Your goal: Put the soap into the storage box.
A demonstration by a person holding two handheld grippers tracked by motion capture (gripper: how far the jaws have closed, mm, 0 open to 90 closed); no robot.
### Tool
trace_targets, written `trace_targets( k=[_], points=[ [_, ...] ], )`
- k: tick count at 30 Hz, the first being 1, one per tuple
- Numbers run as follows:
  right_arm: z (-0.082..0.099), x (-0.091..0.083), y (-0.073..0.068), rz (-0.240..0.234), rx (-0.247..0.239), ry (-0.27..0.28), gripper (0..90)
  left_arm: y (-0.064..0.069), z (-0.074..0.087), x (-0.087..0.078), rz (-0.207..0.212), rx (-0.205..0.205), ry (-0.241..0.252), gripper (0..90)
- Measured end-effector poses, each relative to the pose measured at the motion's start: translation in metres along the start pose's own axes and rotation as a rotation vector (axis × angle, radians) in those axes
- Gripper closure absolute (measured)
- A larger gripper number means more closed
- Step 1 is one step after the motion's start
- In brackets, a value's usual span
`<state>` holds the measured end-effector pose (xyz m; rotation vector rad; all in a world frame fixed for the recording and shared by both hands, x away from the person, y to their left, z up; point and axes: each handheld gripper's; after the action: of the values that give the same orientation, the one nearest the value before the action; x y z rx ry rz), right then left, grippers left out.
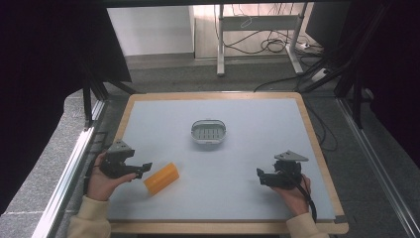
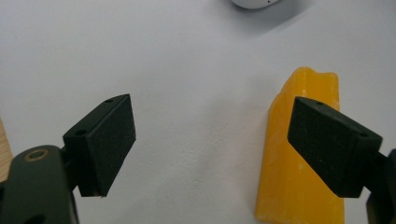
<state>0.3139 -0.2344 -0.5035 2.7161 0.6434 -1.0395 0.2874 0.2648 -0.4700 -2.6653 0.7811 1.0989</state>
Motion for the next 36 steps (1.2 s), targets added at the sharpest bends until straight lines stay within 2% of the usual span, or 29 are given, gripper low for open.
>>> trace_targets(
  k=[5, 6, 13, 20, 29, 36],
  points=[
    [-0.001, -0.001, -0.003, -0.028, -0.017, 0.010, 10.5, 0.001, 0.000, -0.001, 0.003, 0.004, 0.000, 15.2],
    [-0.001, -0.003, -0.005, -0.050, -0.010, 0.013, 11.6, 0.002, 0.000, -0.001, 0.005, 0.005, 0.000, 15.3],
    [-0.001, -0.004, -0.006, -0.049, -0.012, 0.017, 12.0, 0.005, -0.002, -0.006, 0.015, 0.023, 0.022, 17.2],
    [0.000, -0.002, -0.001, -0.056, -0.001, -0.003, 12.6, 0.004, -0.002, -0.005, 0.007, 0.037, -0.003, 19.5],
    [0.001, -0.001, -0.001, -0.061, -0.003, -0.025, 12.7, 0.005, -0.002, -0.008, -0.001, 0.051, -0.005, 20.3],
    [0.000, 0.000, -0.002, -0.065, -0.007, -0.024, 13.2, 0.013, -0.008, -0.015, -0.027, 0.090, -0.027, 22.1]
  ],
)
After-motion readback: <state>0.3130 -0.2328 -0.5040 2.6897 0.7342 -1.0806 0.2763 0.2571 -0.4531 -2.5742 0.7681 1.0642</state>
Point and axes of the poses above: each handheld gripper's, and its own axes: x roughly forward along the jaws, z roughly out of its underside, y roughly to its right, and after that the axes turned 1 degree about -z, right-handed
